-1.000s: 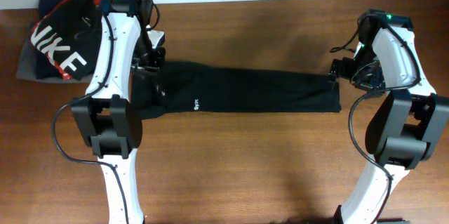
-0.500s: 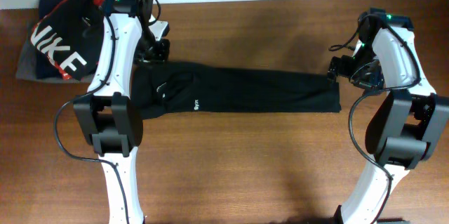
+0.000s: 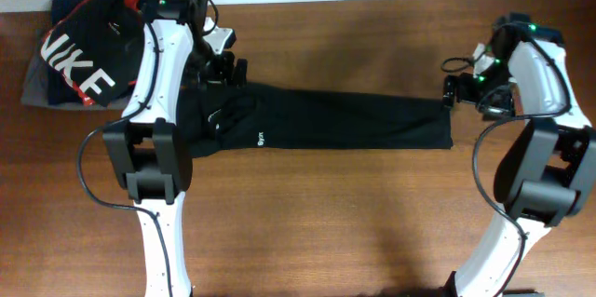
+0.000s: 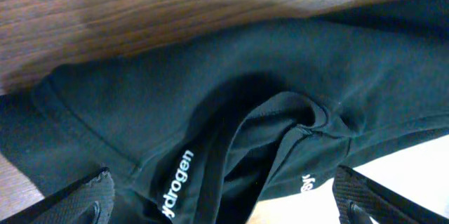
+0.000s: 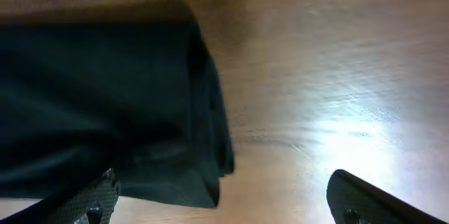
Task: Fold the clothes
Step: 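Grasp the black strip's right end with the right gripper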
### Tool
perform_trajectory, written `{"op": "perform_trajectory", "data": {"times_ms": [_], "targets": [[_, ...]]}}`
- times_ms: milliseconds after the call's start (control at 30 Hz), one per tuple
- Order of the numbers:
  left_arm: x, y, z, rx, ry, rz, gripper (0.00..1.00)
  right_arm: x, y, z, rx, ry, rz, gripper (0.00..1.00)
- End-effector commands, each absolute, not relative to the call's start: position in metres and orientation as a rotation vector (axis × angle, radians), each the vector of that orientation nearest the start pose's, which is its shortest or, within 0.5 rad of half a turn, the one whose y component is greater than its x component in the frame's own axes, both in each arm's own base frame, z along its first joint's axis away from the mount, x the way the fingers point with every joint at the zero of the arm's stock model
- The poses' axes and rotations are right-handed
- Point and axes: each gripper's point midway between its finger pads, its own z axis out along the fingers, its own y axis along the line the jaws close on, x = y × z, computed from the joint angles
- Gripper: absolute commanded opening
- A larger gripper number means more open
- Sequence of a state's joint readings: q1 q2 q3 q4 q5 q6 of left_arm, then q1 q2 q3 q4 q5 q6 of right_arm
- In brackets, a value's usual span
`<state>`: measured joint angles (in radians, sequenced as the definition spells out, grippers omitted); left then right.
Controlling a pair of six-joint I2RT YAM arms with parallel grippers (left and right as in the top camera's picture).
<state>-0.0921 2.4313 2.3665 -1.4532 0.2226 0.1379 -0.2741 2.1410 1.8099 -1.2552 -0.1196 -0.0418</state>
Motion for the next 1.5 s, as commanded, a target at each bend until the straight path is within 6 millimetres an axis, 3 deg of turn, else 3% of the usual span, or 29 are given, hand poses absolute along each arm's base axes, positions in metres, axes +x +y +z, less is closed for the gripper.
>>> {"op": "perform_trajectory", "data": {"times_ms": [0, 133, 333, 500, 700, 1000, 1300, 1467], "targets": [[0.474, -0.086, 0.076, 0.379, 3.066, -0.376, 0.99, 0.401, -0.077, 0.068, 0.260, 3.032, 0.575, 0.99], [0.474, -0.086, 0.072, 0.381, 3.071, -0.378, 0.99, 0.398, -0.076, 0.069, 0.170, 2.972, 0.706, 0.99], [0.472, -0.087, 0.066, 0.382, 3.089, -0.382, 0.99, 0.394, -0.092, 0.046, 0.210, 2.945, 0.761, 0.99], [0.471, -0.087, 0.064, 0.383, 3.094, -0.382, 0.99, 0.396, -0.085, 0.037, 0.167, 2.852, 0.949, 0.99], [0.472, -0.088, 0.064, 0.386, 3.091, -0.382, 0.99, 0.397, -0.078, 0.022, 0.152, 2.861, 0.998, 0.99], [0.472, -0.088, 0.064, 0.386, 3.091, -0.382, 0.99, 0.391, -0.050, -0.011, 0.157, 2.914, 1.139, 0.99], [0.472, -0.088, 0.064, 0.386, 3.091, -0.381, 0.99, 0.381, -0.035, -0.021, 0.146, 2.948, 1.187, 0.99], [0.472, -0.088, 0.064, 0.386, 3.091, -0.382, 0.99, 0.374, -0.030, -0.024, 0.162, 2.956, 1.217, 0.85]]}}
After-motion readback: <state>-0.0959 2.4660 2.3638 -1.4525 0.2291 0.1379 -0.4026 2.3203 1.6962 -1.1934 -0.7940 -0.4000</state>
